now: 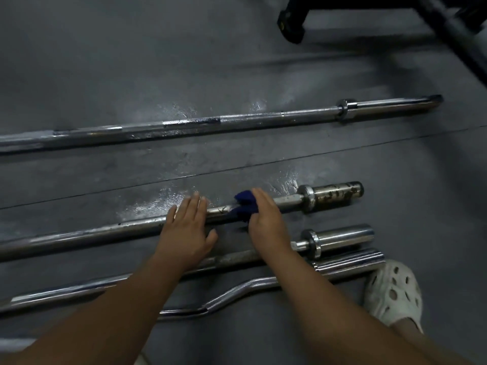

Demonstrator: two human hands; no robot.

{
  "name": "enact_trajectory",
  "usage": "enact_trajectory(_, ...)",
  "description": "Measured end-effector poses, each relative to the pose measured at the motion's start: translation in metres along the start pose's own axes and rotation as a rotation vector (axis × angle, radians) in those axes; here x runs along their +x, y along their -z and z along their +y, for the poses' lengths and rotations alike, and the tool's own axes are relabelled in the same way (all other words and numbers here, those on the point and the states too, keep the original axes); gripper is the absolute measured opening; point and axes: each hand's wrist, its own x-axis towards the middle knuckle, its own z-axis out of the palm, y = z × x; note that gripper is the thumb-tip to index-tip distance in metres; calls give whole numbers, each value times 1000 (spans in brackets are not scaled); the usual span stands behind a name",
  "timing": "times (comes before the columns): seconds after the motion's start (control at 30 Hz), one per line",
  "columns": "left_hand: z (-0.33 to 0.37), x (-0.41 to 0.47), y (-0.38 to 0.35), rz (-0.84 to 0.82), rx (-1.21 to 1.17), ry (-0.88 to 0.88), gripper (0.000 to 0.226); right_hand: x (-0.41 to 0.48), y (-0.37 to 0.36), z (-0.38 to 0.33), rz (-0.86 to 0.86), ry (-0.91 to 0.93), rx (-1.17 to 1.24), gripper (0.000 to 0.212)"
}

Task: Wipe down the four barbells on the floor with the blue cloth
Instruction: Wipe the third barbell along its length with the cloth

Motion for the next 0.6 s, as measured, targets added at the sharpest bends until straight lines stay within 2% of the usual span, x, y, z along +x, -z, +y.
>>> enact_trajectory(0.13,-3,-24,45,65,19,30,88,-20,26,-37,76,-187,98,55)
enact_trajectory(0.3,-6,-58,112,144,19,54,83,-50,67,-93,112,-83,111,49)
enact_trajectory(0.43,-9,-82,137,215,3,53,82,-57,85,-139,165,9,144,49)
enact_trajectory(0.6,-7,-107,128,138,72,78,85,-67,84,-145,197,73,255,49)
